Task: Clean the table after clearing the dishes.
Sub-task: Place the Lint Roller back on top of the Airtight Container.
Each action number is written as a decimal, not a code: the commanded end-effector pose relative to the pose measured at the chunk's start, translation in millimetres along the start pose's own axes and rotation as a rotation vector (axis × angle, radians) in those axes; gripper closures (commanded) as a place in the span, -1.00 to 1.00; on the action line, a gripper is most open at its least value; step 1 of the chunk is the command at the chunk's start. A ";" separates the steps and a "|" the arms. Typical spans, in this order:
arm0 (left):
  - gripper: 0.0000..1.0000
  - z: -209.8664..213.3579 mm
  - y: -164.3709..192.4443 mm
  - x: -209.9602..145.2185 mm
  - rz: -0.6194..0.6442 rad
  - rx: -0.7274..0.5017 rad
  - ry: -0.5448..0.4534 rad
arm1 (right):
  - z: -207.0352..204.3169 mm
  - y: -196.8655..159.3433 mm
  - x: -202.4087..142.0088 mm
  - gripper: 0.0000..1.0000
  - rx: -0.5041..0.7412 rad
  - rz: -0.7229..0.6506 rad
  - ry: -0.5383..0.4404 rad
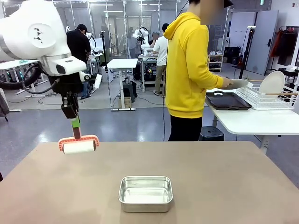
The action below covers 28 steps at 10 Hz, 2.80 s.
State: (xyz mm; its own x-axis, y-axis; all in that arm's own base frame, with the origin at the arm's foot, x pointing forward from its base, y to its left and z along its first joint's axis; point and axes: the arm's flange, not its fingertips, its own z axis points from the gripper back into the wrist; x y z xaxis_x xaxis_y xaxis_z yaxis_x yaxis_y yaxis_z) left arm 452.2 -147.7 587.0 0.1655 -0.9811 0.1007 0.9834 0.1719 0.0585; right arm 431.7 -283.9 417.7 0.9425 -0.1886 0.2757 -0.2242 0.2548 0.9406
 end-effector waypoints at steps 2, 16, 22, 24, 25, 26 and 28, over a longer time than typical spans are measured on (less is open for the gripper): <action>0.58 7.3 -64.5 5.2 -0.288 0.096 -0.006 | -3.8 5.5 -3.6 -0.90 0.002 -0.005 -0.009; 0.58 -53.7 -104.9 147.0 -0.285 0.000 -0.062 | -3.8 5.5 -3.6 -0.90 0.002 -0.005 -0.009; 0.58 -97.2 -72.6 201.6 -0.307 -0.017 -0.028 | -3.8 5.5 -3.6 -0.90 0.002 -0.005 -0.009; 0.58 -117.2 -66.3 211.8 -0.304 -0.057 -0.015 | -3.8 5.5 -3.6 -0.90 0.002 -0.005 -0.009; 0.58 -124.0 -64.3 214.7 -0.304 -0.058 -0.005 | -3.8 5.5 -3.6 -0.90 0.002 -0.005 -0.009; 0.58 -130.4 -62.2 216.2 -0.300 -0.072 -0.014 | -3.8 5.5 -3.6 -0.90 0.002 -0.005 -0.009; 0.58 -142.6 -56.5 217.8 -0.298 -0.077 -0.028 | -3.8 5.5 -3.6 -0.90 0.002 -0.005 -0.009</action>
State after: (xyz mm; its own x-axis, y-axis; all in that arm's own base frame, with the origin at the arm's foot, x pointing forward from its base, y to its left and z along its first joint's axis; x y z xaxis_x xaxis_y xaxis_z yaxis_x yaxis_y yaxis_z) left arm 439.6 -380.3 462.5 -0.1541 -0.9825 0.1048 0.9878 -0.1554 -0.0045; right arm 431.6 -283.7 418.2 0.9424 -0.1885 0.2764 -0.2249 0.2549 0.9404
